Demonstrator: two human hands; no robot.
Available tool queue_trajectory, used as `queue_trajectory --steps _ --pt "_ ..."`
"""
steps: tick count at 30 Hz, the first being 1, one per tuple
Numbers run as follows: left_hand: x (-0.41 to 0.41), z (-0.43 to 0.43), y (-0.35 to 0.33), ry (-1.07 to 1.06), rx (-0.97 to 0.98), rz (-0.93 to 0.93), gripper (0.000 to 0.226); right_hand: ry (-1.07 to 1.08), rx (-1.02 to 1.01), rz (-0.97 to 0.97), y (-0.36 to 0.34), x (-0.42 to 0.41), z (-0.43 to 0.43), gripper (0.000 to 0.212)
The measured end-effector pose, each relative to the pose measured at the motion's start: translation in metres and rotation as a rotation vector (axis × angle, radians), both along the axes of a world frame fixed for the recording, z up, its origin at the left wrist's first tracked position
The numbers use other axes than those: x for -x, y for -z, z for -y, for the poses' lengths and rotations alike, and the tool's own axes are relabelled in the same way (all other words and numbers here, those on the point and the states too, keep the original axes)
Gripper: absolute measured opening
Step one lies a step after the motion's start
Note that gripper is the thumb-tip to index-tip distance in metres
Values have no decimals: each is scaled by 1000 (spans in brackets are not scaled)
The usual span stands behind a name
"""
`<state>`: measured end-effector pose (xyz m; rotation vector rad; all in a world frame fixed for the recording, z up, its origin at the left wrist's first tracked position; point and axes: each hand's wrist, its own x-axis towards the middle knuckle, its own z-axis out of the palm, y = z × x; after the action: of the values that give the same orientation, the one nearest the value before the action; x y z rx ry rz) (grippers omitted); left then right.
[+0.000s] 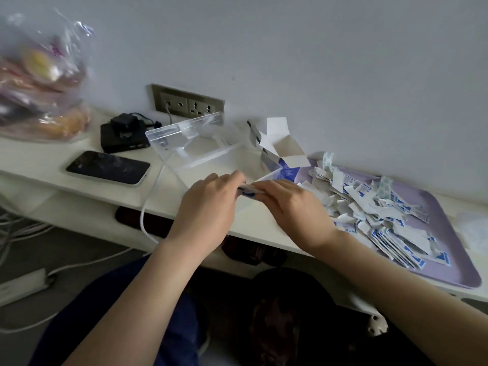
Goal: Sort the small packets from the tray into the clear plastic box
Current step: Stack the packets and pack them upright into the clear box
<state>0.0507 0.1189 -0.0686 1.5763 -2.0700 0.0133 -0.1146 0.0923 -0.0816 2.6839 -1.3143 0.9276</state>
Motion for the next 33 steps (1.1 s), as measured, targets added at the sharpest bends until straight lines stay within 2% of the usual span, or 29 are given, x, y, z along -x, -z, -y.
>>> queue_trajectory --steps 3,6,8,10,12,14,16,19,21,25,33 --pt "-16 -1 -4 -46 60 -54 2 -10 63 -57 -8 -19 7 33" --pt "-27 3 -5 -97 74 -130 6 12 118 -85 -14 -35 15 30" --pt "-36 11 0 -156 40 -100 13 63 13 -41 -20 -44 25 23" --pt "-47 18 8 -227 -102 -27 24 119 -148 -40 -21 -48 41 18" --pt "-55 19 15 -247 -231 23 32 181 -271 -55 -20 -52 58 23" --pt "-60 17 20 -241 -271 42 37 235 -395 -73 -21 -59 71 34" --pt "-63 15 23 -227 -271 49 41 277 -499 -193 -21 -66 80 40" --pt "-66 13 24 -211 -287 51 46 286 -636 -434 -11 -77 95 31" --pt "-66 13 24 -198 -292 44 46 302 -666 -541 0 -84 103 21" --pt "-67 13 25 -183 -315 36 48 329 -633 -656 17 -97 109 23" --pt "-68 15 27 -185 -333 35 50 330 -857 -650 23 -122 109 22"
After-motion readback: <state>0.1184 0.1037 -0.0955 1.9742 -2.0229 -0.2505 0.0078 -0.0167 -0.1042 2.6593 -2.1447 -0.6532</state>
